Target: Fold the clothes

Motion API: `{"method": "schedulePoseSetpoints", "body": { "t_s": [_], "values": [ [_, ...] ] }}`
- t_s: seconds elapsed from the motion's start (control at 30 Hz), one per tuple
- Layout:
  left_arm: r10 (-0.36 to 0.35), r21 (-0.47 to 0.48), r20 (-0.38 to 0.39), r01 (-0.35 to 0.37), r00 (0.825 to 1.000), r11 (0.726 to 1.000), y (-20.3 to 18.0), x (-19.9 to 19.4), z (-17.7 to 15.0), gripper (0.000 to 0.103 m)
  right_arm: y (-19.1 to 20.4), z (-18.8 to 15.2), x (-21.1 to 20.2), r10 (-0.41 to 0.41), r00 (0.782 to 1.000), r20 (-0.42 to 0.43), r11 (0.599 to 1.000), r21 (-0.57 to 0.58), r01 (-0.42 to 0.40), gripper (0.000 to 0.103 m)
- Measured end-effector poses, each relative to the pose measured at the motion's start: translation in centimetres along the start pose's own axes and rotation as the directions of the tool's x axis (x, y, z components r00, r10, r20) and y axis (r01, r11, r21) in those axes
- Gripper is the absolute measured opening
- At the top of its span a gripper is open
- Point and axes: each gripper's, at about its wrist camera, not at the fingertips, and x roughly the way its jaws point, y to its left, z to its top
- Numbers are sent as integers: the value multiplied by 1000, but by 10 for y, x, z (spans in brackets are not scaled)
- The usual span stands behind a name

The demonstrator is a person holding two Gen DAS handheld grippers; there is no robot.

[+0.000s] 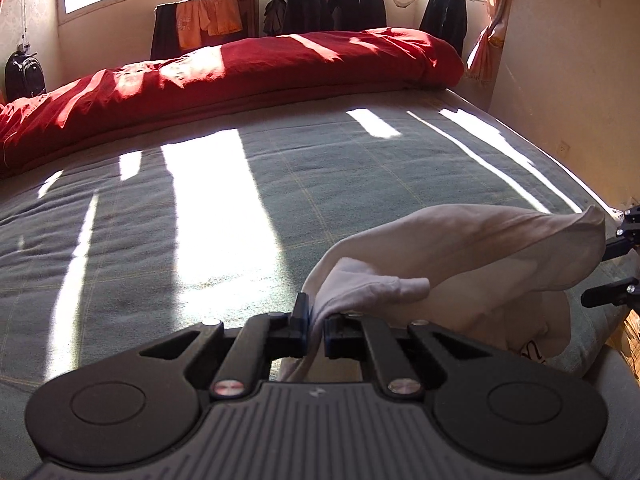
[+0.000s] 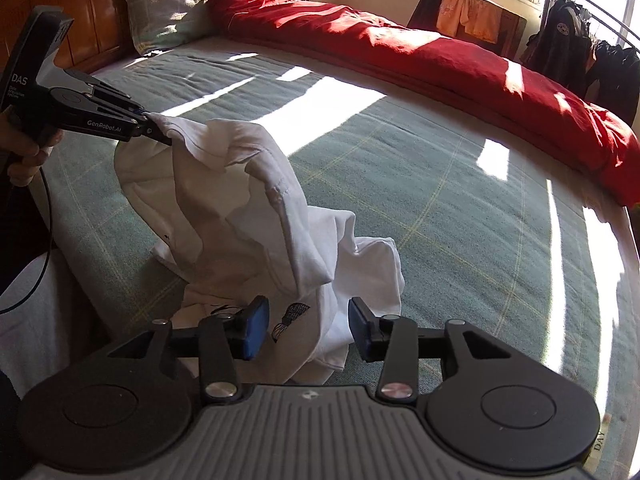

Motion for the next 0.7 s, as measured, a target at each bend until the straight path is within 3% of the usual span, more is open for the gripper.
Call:
{"method": "schedulePoseSetpoints", "body": {
  "t_s": [0.2,0.23,0.27,0.3,0.7],
  "values": [
    [7,-2,-1,-7,1000,1000,2,3,3,5,-3,8,15,0,1000,21,999,51,-1,47],
    [8,-2,-1,-8,1000,1000,2,3,4,5,-4,9,17,-1,1000,24,998,60,-1,41],
    [10,-3,-1,-10,1000,1000,2,4,4,5,-5,11,20,-1,1000,28,998,69,-1,20],
    [12,-4,-1,-12,1000,1000,3,4,5,5,-5,12,22,-1,1000,31,997,77,-1,13],
    [21,-12,-5,-21,1000,1000,23,42,34,5,-55,49,46,-139,990,40,986,93,135,7]
  ]
}}
